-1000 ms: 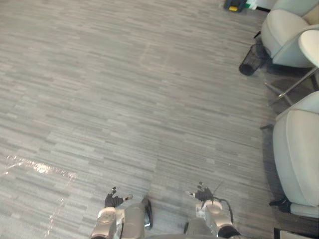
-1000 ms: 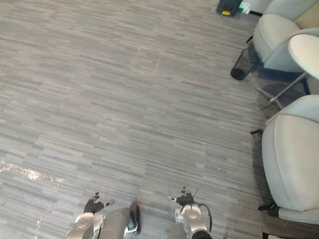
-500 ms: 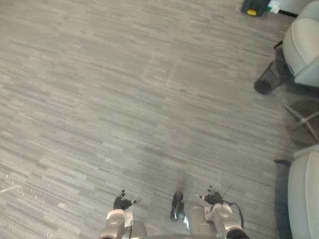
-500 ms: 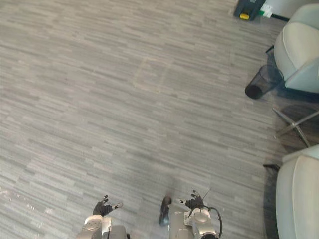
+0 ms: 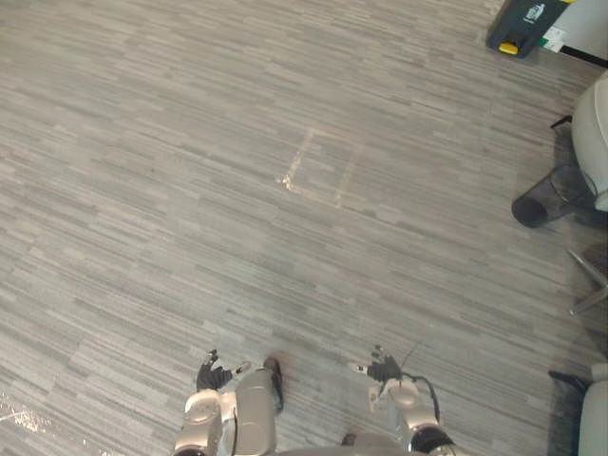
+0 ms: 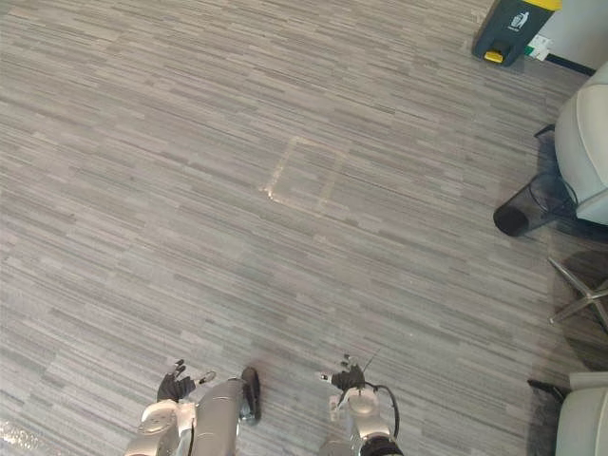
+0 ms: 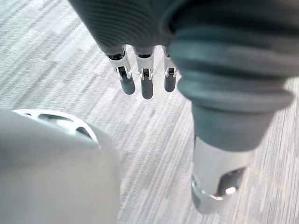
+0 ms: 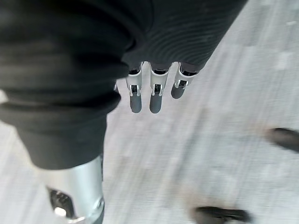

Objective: Organize the slippers on the shoe rack

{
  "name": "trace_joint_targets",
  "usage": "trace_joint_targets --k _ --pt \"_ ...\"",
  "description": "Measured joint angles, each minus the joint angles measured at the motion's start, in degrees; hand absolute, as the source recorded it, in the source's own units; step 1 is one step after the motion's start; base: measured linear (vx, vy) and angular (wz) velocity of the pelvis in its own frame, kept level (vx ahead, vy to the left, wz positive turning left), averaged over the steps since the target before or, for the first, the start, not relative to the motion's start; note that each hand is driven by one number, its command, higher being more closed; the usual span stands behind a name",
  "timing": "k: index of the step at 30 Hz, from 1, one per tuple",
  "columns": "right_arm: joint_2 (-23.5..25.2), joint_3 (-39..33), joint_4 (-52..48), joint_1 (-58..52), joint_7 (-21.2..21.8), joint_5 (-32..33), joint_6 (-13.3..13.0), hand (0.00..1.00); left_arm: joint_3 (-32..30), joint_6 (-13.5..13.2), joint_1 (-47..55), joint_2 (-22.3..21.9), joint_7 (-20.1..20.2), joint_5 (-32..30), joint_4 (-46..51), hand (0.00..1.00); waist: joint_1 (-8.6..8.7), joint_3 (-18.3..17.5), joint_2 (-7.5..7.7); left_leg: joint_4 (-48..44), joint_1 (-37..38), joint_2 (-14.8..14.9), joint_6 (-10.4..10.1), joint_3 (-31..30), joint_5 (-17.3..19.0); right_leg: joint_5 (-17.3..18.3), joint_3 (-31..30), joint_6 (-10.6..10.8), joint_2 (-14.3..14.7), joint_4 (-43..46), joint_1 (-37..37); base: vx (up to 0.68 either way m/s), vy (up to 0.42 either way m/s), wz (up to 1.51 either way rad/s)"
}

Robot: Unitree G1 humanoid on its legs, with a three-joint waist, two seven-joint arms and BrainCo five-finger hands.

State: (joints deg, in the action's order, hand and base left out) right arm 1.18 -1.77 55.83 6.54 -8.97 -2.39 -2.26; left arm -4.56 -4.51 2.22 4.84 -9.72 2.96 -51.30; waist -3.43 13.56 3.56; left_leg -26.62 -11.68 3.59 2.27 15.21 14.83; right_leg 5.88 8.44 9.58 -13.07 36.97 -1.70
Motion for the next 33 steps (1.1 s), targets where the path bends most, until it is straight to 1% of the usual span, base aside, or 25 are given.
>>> trace_joint_targets --k 1,2,4,6,7,8,9,10,11,12,13,14,16,18,19,20,23,24,26,27,28,29,30,31,33 --pt "0.13 0.01 0.07 -0.36 0.11 0.0 0.03 0.0 0.4 0.14 -0.02 0.32 0.0 0.0 -0.48 0.0 0.26 -0.08 0.43 0.44 1.5 -0.61 -0.32 -0.08 1.89 -0.33 -0.6 0.07 -1.18 7.65 3.25 0.39 0.107 0.1" --pt "0.24 0.0 0.22 -1.06 0.24 -0.01 0.12 0.0 0.94 0.3 -0.04 0.75 -0.03 0.08 -0.74 0.0 0.35 0.0 0.97 0.42 3.7 -1.51 0.23 -0.23 3.84 1.55 -0.53 -2.16 -2.76 17.56 8.07 0.38 0.05 0.05" --pt "0.04 0.0 0.22 -2.13 0.59 -0.05 0.22 0.0 1.13 0.38 0.71 0.51 -0.06 0.09 -0.79 0.0 0.73 0.41 0.24 1.81 9.23 -1.37 0.21 -0.63 6.52 5.61 2.23 -5.63 -2.77 24.1 13.12 0.47 0.005 -0.07" --pt "-0.44 0.4 -0.78 -2.91 0.9 -0.24 0.07 0.0 1.24 0.4 1.3 0.46 -0.05 0.05 -0.97 0.0 1.96 0.63 -0.55 5.31 14.63 -0.81 -0.55 -0.81 6.96 9.38 6.34 -7.19 -1.86 21.26 17.11 0.43 -0.078 0.08" --pt "-1.12 0.5 -0.85 -2.24 1.13 -0.45 0.06 0.0 1.31 0.41 1.27 0.32 -0.04 -0.07 -1.26 0.0 2.92 0.74 -1.02 7.09 17.3 0.67 -1.08 -1.26 6.71 10.72 9.28 -8.33 0.13 13.96 19.77 0.44 -0.155 0.32" --pt "-1.5 0.45 -0.94 -2.32 1.09 -0.46 -0.02 0.0 1.73 0.38 1.06 0.28 -0.03 -0.18 -1.26 0.0 3.43 0.73 -1.12 8.66 18.79 1.96 -1.38 -1.71 6.55 9.73 10.84 -8.29 2.04 4.11 22.18 0.44 -0.165 0.42" --pt "-1.61 0.43 -1.02 -2.22 1.06 -0.45 -0.02 0.0 2.13 0.41 0.85 0.33 -0.02 -0.45 -1.27 0.0 3.52 0.71 -1.01 9.59 19.73 2.45 -2.01 -1.89 6.46 7.36 11.02 -7.77 3.23 -3.6 23.15 0.58 -0.23 0.6" --pt "-1.65 0.43 -0.87 -2.89 1.1 -0.43 0.07 0.0 3.26 0.4 0.84 0.9 0.04 -0.73 -1.28 0.0 3.76 0.15 0.27 11.73 21.84 1.82 -4.89 -3.54 6.55 -3.88 9.91 -6.75 4.92 -19.52 22.67 0.54 -0.214 0.64" --pt "-1.79 0.34 -0.7 -3.21 1.1 -0.45 0.05 0.0 3.66 0.35 0.76 0.64 0.13 -0.91 -1.73 0.0 4.07 0.02 0.4 12.77 23.6 2.35 -5.86 -5.2 7.03 -11.41 8.77 -11.02 5.71 -21.06 21.37 0.57 -0.229 0.42" --pt "-2.85 0.17 -0.09 -2.31 1.08 -0.49 0.2 0.0 3.94 0.38 0.1 -0.35 0.22 -1.55 -2.6 0.0 3.36 -0.11 -1.62 13.48 24.49 3.98 -6.1 -6.07 6.44 -9.73 8.96 -11.31 7.44 -19.12 21.34 0.47 -0.165 0.05" --pt "-3.2 0.09 0.12 -1.91 1.06 -0.49 0.34 0.0 3.84 0.22 -0.11 -0.76 0.35 -1.92 -2.7 0.0 3.16 -0.15 -2.32 13.55 24.53 4.56 -6.47 -6.96 5.53 -7.39 8.44 -11.99 7.91 -16.85 22.06 0.53 -0.189 -0.09" --pt "-3.55 -0.42 -0.18 -2.05 1.16 -0.49 0.25 0.0 3.75 0.24 -0.26 -1.43 0.35 -2.34 -2.97 0.0 3.75 0.04 -3.27 11.51 24.87 5.24 -7.88 -8.6 4.3 -3.28 9.26 -12.64 7.71 -12.67 22.32 0.61 -0.199 0.05" --pt "-3.59 -1.61 -0.65 -2.41 1.13 -0.48 0.3 0.0 3.69 0.31 -0.34 -2.05 0.42 -2.85 -3.44 0.0 4.3 -0.5 -4.36 2.27 21.76 6.86 -10.09 -10.85 2.71 0.54 10.67 -12.68 8.08 -11.14 20.6 0.49 -0.16 0.19" --pt "-3.61 -1.6 -1.14 -3.59 1.05 -0.39 0.69 0.0 2.63 0.39 -0.61 -3.09 0.56 -2.84 -2.73 0.0 4.06 -0.17 -4.86 -17.54 14.21 9.84 -13.34 -11.28 -6.19 3.01 11.45 -12.92 9.18 -13.73 14.51 0.45 -0.135 0.19" --pt "-3.51 -1.57 -1.23 -3.9 1.02 -0.34 0.7 0.0 2.06 0.33 -0.55 -3.43 0.59 -2.84 -2.06 0.0 3.8 -0.1 -5.21 -24.47 11.31 11.81 -13.04 -10.21 -5.61 3.47 11.64 -13.0 10.0 -15.56 11.86 0.52 -0.082 0.04" --pt "-2.75 -1.55 -1.24 -4.29 1.02 -0.14 0.77 0.0 1.23 0.27 -0.54 -3.55 0.96 -2.81 -1.06 0.0 3.23 -0.05 -5.3 -31.58 7.19 14.0 -11.3 -7.44 -2.76 4.53 11.56 -13.33 10.83 -18.31 7.73 0.42 -0.019 0.03" --pt "-1.27 -1.54 -0.83 -4.23 1.0 0.1 0.84 0.0 0.92 0.08 -0.52 -3.35 1.0 -2.7 0.87 0.0 2.68 0.13 -4.64 -29.96 -1.21 14.2 -8.19 -1.7 1.77 4.84 10.43 -12.09 10.68 -23.63 0.56 0.43 0.049 -0.16" --pt "-1.02 -1.5 -0.69 -3.74 0.98 0.09 0.84 0.0 0.6 -0.13 -0.56 -3.3 1.0 -2.71 1.27 0.0 1.35 0.18 -4.55 -22.87 -4.06 12.31 -7.34 -0.52 2.86 4.71 8.76 -10.97 9.69 -24.71 -0.9 0.4 0.172 -0.59" --pt "-1.02 -1.55 -0.62 -3.42 0.94 0.06 0.84 0.0 -0.09 -0.16 -0.62 -3.23 1.01 -2.72 1.49 0.0 1.01 0.37 -4.36 -12.89 -6.12 9.94 -7.2 -0.77 2.49 5.01 7.28 -8.85 8.12 -25.85 -2.49 0.37 0.217 -0.51" --pt "-1.22 -1.59 0.17 -3.05 0.67 0.03 0.84 0.0 -0.66 -0.16 -0.59 -3.17 0.97 -2.71 1.46 0.0 0.88 0.35 -4.43 -1.19 -6.74 7.93 -7.26 -2.18 -1.8 6.05 6.03 -6.33 6.57 -26.45 -4.17 0.43 0.314 -0.46" --pt "-1.39 -1.46 0.67 -3.14 0.43 0.0 0.85 0.0 -0.69 -0.16 -0.51 -3.13 0.97 -2.7 1.03 0.0 0.53 0.2 -4.8 2.8 -5.6 6.92 -6.34 -2.67 -10.11 6.91 5.11 -4.34 5.81 -26.56 -5.34 0.53 0.367 -0.36" --pt "-0.92 -0.53 1.72 -2.9 0.25 -0.02 1.11 0.0 -0.74 -0.07 -0.48 -1.77 0.89 -2.65 0.7 0.0 0.32 0.0 -2.47 3.74 -3.62 4.63 -4.92 -0.65 -9.0 6.59 4.09 -3.43 3.89 -28.17 -6.64 0.49 0.316 -0.22" --pt "-0.44 0.18 1.67 -2.53 0.28 -0.11 1.09 0.0 -0.74 -0.12 -0.48 -0.99 0.88 -2.65 0.57 0.0 0.09 -0.13 -1.57 3.13 -3.71 4.14 -4.26 -0.1 -7.44 5.25 3.95 -3.78 3.91 -29.58 -6.55 0.37 0.211 -0.14" --pt "-0.1 0.14 1.67 -2.46 0.22 -0.12 1.09 0.0 -0.78 -0.12 -0.54 -0.65 0.91 -2.55 0.49 0.0 -0.33 -0.23 -1.18 1.3 -4.3 3.94 -3.77 -0.03 -5.88 4.36 4.55 -3.9 3.96 -30.39 -7.1 0.35 0.172 -0.08" --pt "-0.05 0.03 1.65 -1.55 0.21 -0.31 1.06 0.0 -1.01 0.22 -0.87 -0.64 0.97 -1.68 -0.01 0.0 -0.21 -0.24 -1.02 -2.27 -4.19 3.49 -1.97 0.49 -2.95 3.22 4.84 -2.48 2.84 -29.31 -8.32 0.36 0.209 0.01"
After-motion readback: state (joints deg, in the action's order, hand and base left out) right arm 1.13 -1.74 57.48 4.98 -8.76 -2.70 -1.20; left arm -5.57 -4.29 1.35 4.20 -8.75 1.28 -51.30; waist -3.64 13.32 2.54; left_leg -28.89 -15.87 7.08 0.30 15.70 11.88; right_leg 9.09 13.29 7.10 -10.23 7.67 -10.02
